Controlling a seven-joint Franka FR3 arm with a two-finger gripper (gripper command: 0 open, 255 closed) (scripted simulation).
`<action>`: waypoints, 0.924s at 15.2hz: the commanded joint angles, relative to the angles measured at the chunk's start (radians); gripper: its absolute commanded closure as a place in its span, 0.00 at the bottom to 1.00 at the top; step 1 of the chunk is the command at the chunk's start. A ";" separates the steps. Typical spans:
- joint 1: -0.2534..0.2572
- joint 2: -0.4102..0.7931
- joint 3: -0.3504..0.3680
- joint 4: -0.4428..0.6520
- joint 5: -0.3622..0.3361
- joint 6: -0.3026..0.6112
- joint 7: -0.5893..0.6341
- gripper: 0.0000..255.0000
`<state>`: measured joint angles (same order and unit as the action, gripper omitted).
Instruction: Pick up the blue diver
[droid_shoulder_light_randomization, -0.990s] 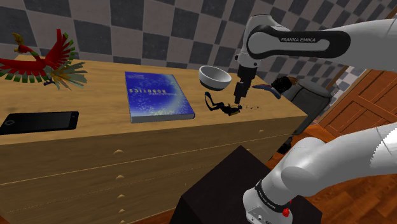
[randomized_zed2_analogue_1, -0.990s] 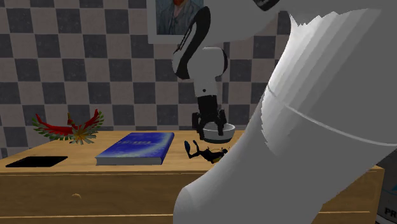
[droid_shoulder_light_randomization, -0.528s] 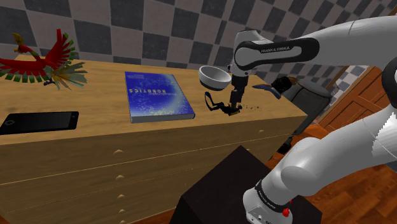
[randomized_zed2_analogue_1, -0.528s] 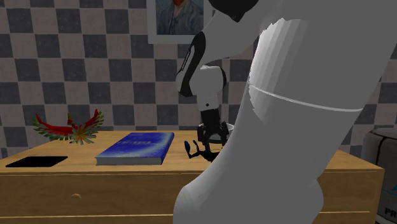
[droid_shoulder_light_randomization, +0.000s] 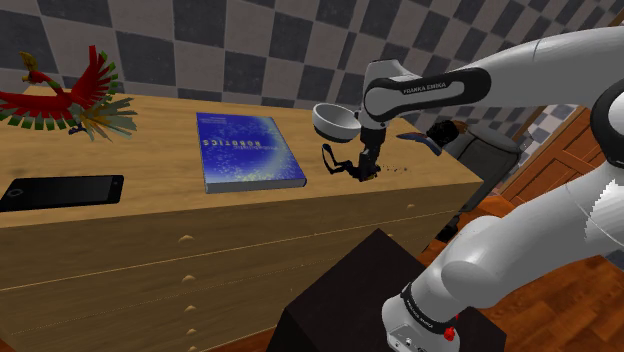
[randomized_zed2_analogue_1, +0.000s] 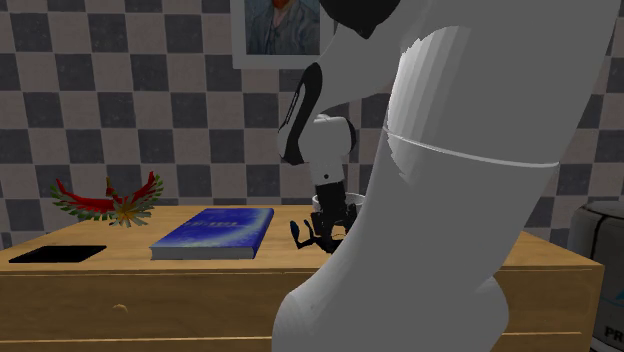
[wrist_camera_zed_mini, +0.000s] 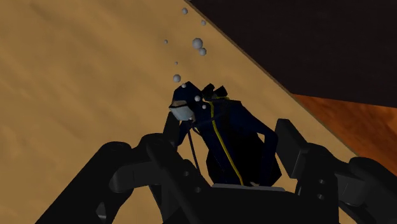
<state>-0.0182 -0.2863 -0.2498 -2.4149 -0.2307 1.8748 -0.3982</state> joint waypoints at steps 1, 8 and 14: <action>0.000 0.001 0.000 -0.001 0.000 0.001 0.000 1.00; 0.000 0.002 0.000 0.000 0.000 0.002 0.000 1.00; 0.002 -0.031 0.007 0.053 0.003 -0.084 -0.008 1.00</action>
<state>-0.0174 -0.3114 -0.2445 -2.3695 -0.2285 1.8048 -0.4060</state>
